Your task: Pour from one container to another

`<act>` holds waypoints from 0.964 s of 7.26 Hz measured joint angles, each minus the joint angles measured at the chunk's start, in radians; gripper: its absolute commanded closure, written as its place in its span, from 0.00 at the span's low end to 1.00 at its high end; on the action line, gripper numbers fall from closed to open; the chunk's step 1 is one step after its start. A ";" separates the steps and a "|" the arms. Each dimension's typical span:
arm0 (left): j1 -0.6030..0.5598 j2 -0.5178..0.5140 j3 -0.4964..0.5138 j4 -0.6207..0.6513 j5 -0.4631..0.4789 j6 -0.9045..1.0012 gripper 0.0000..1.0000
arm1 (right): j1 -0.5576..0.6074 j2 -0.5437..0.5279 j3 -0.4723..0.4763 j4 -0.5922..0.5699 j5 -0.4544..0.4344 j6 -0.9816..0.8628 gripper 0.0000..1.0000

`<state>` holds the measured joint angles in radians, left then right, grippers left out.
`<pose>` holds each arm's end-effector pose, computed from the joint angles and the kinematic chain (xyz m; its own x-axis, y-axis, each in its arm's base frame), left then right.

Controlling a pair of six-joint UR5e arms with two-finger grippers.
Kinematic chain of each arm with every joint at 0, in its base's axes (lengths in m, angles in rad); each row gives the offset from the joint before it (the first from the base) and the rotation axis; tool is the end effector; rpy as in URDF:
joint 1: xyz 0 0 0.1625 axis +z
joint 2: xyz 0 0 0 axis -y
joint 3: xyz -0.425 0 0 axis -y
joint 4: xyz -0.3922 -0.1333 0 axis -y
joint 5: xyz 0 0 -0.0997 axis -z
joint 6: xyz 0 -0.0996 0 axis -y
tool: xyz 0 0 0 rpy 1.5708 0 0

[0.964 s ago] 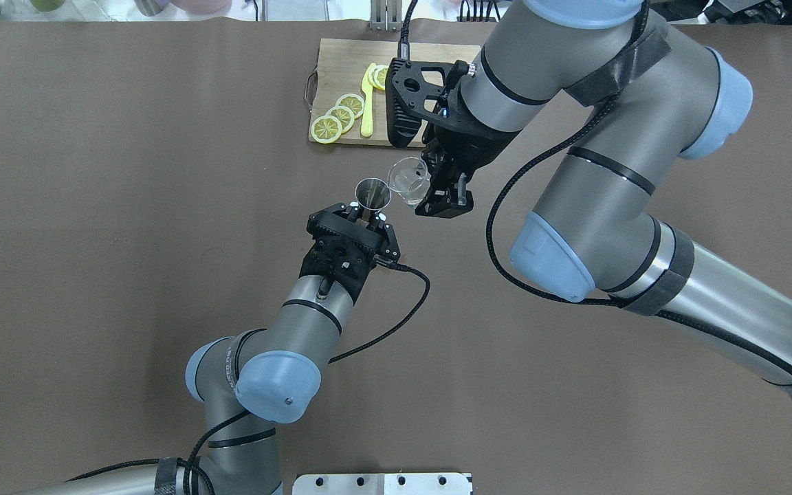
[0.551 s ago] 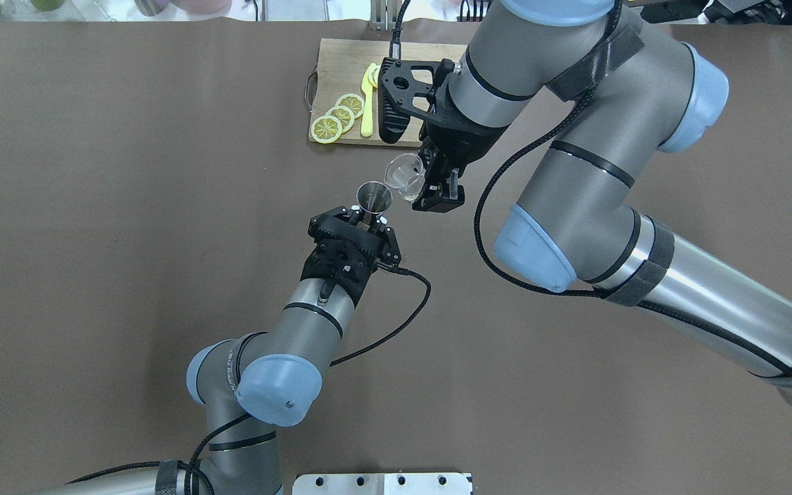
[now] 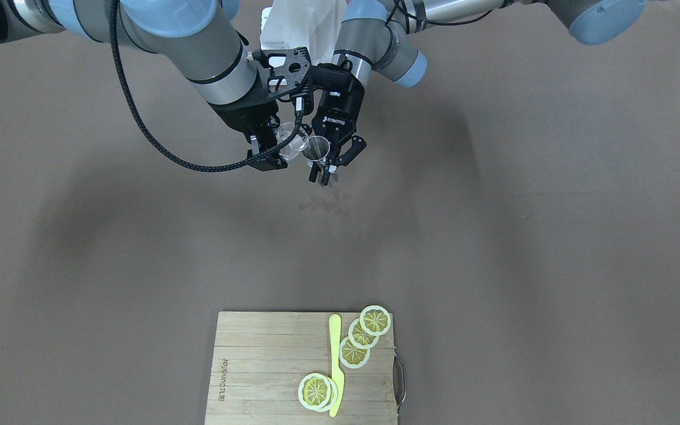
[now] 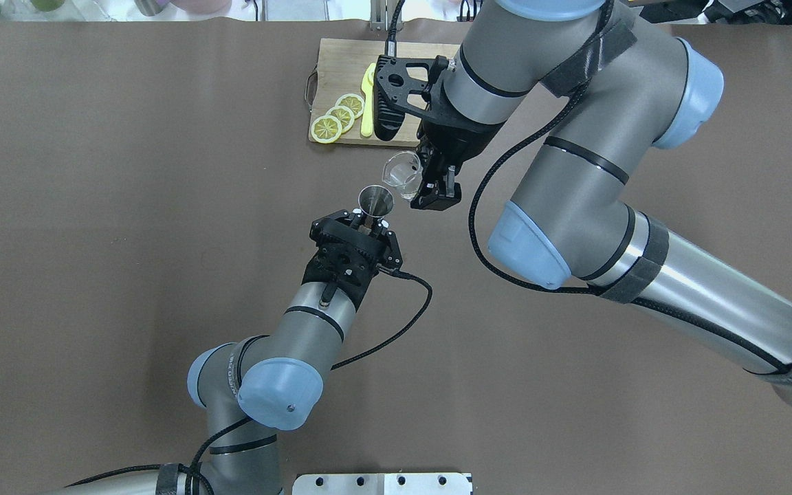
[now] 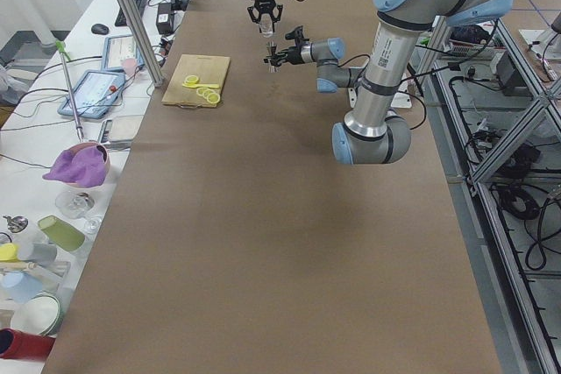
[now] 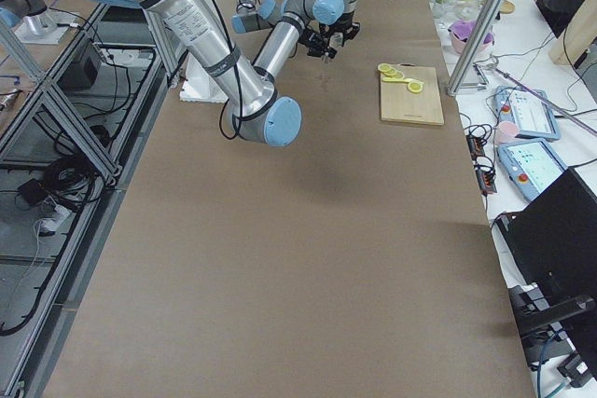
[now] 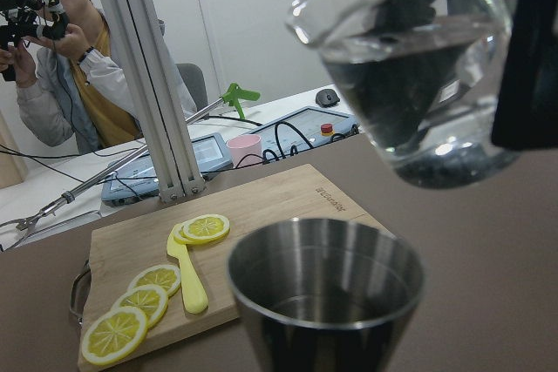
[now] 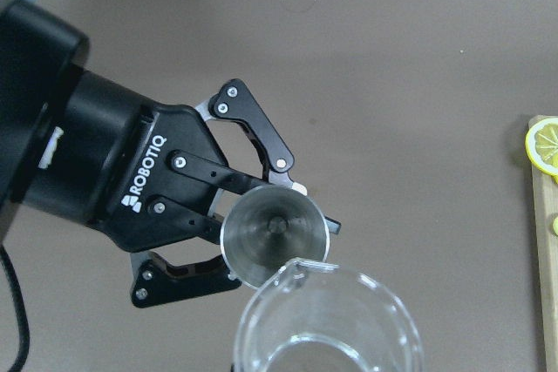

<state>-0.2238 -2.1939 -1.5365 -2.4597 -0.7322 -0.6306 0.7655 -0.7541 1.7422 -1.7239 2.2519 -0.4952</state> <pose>0.5875 -0.3464 0.1967 0.7564 0.3816 -0.5312 0.4400 0.3041 0.8449 -0.4197 -0.5012 0.1040 -0.0525 -0.9984 0.0196 0.5217 -0.0107 0.8531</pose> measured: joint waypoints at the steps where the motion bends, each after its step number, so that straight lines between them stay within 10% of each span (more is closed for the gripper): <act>1: 0.001 0.000 0.000 0.005 0.000 0.002 1.00 | 0.006 0.008 -0.003 -0.025 0.000 -0.018 1.00; 7: 0.003 0.000 0.002 0.011 0.001 0.009 1.00 | -0.002 0.064 -0.066 -0.094 -0.048 -0.086 1.00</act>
<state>-0.2209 -2.1938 -1.5342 -2.4483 -0.7317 -0.6221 0.7636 -0.6899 1.6761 -1.8178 2.2038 -0.5813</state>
